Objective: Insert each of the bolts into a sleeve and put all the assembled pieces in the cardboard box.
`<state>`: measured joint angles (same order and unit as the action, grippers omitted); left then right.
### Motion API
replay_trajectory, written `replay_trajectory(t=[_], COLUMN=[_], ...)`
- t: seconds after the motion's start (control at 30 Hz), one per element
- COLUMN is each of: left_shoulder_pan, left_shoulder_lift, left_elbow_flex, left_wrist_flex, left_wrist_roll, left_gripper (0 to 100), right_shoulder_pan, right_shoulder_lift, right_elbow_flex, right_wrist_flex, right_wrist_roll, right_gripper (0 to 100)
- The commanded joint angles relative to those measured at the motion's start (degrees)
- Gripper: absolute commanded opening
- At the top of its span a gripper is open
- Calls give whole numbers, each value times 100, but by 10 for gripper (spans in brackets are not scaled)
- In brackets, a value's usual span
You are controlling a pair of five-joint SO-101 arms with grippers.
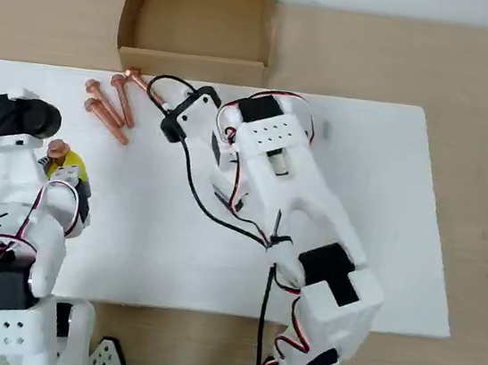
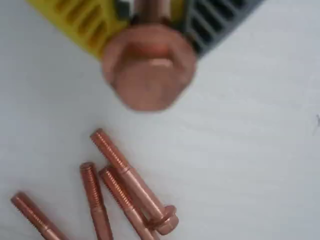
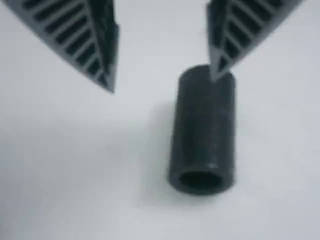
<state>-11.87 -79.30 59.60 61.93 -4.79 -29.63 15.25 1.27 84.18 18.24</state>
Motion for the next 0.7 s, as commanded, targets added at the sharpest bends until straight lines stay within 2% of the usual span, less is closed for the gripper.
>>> replay_trajectory(t=[0.0, 0.2, 0.67], left_shoulder_pan=[-88, -97, -97], left_shoulder_lift=[-84, -84, -84], left_elbow_flex=[-352, -352, -352], left_wrist_flex=[-26, 18, 18], left_wrist_roll=[-35, -44, -44], left_gripper=[12, 12, 12], right_shoulder_pan=[-303, -312, -233], right_shoulder_lift=[-321, -365, -1051], right_elbow_flex=[4, 479, 1965], right_wrist_flex=[-44, -545, -1697], right_wrist_roll=[-220, -949, -791], right_gripper=[163, 163, 163])
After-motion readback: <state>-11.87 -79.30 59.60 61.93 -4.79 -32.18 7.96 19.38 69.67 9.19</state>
